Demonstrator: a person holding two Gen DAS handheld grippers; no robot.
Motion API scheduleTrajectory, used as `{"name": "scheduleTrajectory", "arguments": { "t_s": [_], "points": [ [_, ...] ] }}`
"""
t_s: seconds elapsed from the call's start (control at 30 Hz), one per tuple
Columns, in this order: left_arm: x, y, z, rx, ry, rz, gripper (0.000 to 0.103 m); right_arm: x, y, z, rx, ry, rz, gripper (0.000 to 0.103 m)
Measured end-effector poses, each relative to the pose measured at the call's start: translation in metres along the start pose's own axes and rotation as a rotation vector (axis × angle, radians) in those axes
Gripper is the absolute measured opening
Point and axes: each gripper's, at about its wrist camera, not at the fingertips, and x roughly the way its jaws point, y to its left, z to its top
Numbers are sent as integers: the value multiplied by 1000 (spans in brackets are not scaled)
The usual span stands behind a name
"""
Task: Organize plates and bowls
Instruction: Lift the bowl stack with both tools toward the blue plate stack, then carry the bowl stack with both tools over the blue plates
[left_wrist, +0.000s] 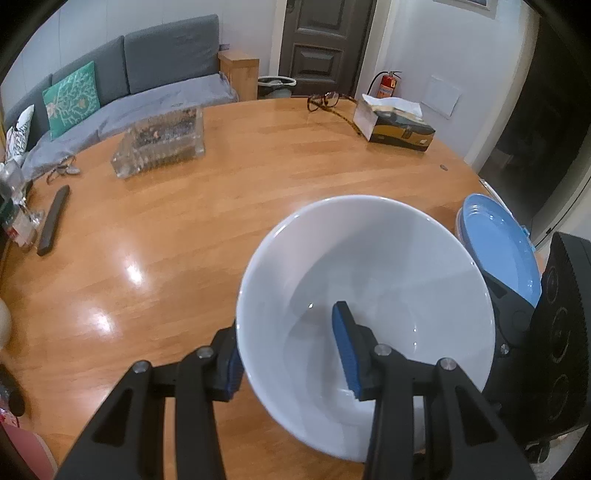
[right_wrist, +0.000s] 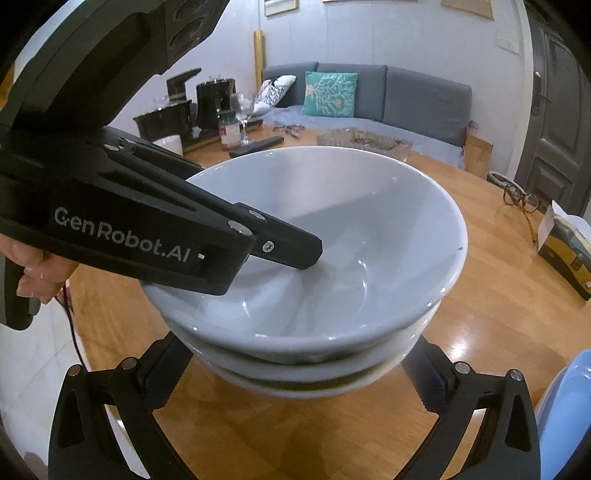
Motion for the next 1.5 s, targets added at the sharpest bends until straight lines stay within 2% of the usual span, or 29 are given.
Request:
{"name": "scheduleTrajectory", "arguments": {
  "t_s": [0.83,1.5],
  "points": [
    [-52,-84,36,97,-102,15,40,-94,-26,3,-17,-113,-90,101],
    [-39,-174,65,198,-103,-5,40,-156,-74,-34,52,-151,-158,101]
  ]
}}
